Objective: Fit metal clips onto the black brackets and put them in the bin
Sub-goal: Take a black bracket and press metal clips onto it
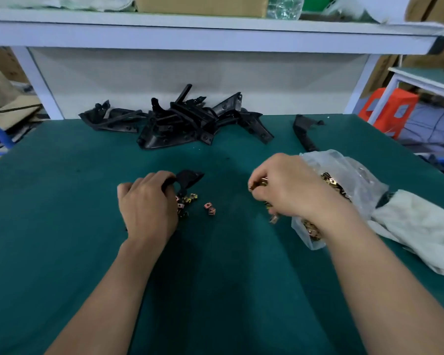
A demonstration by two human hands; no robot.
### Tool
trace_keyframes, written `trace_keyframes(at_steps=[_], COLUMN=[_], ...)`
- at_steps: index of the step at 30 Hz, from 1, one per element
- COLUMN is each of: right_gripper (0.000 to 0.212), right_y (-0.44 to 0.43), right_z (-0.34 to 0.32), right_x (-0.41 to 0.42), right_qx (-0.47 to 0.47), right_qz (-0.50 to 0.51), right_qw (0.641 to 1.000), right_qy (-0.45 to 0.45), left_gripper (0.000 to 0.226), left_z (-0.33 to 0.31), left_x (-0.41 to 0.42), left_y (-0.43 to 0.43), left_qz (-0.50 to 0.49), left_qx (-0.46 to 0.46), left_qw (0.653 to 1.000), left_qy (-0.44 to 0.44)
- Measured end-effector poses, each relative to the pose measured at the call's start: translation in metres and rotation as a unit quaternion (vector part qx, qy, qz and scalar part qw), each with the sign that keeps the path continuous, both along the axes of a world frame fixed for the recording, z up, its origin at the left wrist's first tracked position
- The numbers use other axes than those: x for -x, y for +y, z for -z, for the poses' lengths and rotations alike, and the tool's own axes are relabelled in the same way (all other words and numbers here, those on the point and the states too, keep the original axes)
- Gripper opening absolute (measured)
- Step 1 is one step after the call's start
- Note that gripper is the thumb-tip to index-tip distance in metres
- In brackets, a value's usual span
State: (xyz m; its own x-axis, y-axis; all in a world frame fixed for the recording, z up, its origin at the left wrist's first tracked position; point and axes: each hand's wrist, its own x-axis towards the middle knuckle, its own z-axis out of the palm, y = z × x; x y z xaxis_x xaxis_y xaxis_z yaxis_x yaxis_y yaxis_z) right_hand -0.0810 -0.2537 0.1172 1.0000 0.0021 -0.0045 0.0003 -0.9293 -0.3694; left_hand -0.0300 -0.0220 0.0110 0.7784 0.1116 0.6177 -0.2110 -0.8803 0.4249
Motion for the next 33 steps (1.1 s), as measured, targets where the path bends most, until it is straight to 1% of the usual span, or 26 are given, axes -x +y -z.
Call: trace_keyframes(at_steps=[2, 4, 6, 9, 12, 15, 17, 18, 20, 21, 22, 24, 28, 31, 33], right_gripper=[0.014, 0.016, 0.023, 0.033, 0.023, 0.024, 0.021, 0.025, 0.051, 0.064, 0.074, 0.084, 0.094, 0.099, 0.091], right_y=[0.030, 0.053, 0.066, 0.063, 0.048, 0.038, 0.039, 0.041, 0.047, 0.051, 0.057, 0.073, 0.111, 0.127, 0.134], right_z=[0.015, 0.038, 0.057, 0.068, 0.066, 0.061, 0.057, 0.055, 0.053, 0.053, 0.053, 0.054, 0.065, 0.077, 0.082], right_x=[-0.017, -0.034, -0.047, -0.058, -0.070, -0.095, -0.116, -0.129, -0.155, -0.169, -0.184, -0.214, -0.263, -0.289, -0.299], right_qx=[-0.060, -0.069, -0.090, -0.182, -0.242, -0.253, -0.223, -0.198, -0.164, -0.156, -0.146, -0.112, -0.058, -0.023, 0.045], right_qz=[-0.048, -0.077, -0.083, -0.083, -0.043, 0.019, 0.038, 0.043, 0.041, 0.033, 0.025, 0.013, -0.012, 0.002, 0.003], right_qw=[0.996, 0.992, 0.990, 0.978, 0.969, 0.967, 0.974, 0.979, 0.985, 0.987, 0.988, 0.993, 0.997, 1.000, 0.998], right_qy=[0.046, 0.073, 0.068, 0.050, 0.019, -0.017, -0.013, -0.003, 0.022, 0.032, 0.037, 0.038, 0.051, 0.002, -0.035], left_gripper=[0.021, 0.020, 0.023, 0.025, 0.027, 0.028, 0.024, 0.023, 0.022, 0.021, 0.021, 0.024, 0.029, 0.029, 0.029], left_z=[0.003, 0.003, 0.001, 0.001, 0.002, 0.004, 0.005, 0.006, 0.008, 0.009, 0.009, 0.011, 0.012, 0.015, 0.016], left_x=[0.004, 0.006, 0.006, 0.002, -0.006, -0.017, -0.026, -0.030, -0.040, -0.044, -0.049, -0.060, -0.075, -0.082, -0.085], left_y=[0.003, 0.004, 0.006, 0.010, 0.012, 0.010, 0.011, 0.013, 0.019, 0.022, 0.023, 0.025, 0.029, 0.034, 0.035], left_qz=[-0.004, -0.011, -0.023, -0.029, -0.031, -0.034, -0.034, -0.038, -0.057, -0.070, -0.082, -0.105, -0.146, -0.151, -0.147], left_qx=[0.001, 0.004, 0.013, 0.022, 0.028, 0.033, 0.037, 0.039, 0.041, 0.047, 0.056, 0.063, -0.007, -0.020, -0.022], left_qw=[1.000, 1.000, 1.000, 0.999, 0.999, 0.999, 0.998, 0.998, 0.995, 0.994, 0.994, 0.993, 0.983, 0.979, 0.979], left_qy=[0.006, 0.008, 0.006, -0.002, -0.011, -0.017, -0.031, -0.043, -0.065, -0.063, -0.049, 0.003, 0.112, 0.135, 0.141])
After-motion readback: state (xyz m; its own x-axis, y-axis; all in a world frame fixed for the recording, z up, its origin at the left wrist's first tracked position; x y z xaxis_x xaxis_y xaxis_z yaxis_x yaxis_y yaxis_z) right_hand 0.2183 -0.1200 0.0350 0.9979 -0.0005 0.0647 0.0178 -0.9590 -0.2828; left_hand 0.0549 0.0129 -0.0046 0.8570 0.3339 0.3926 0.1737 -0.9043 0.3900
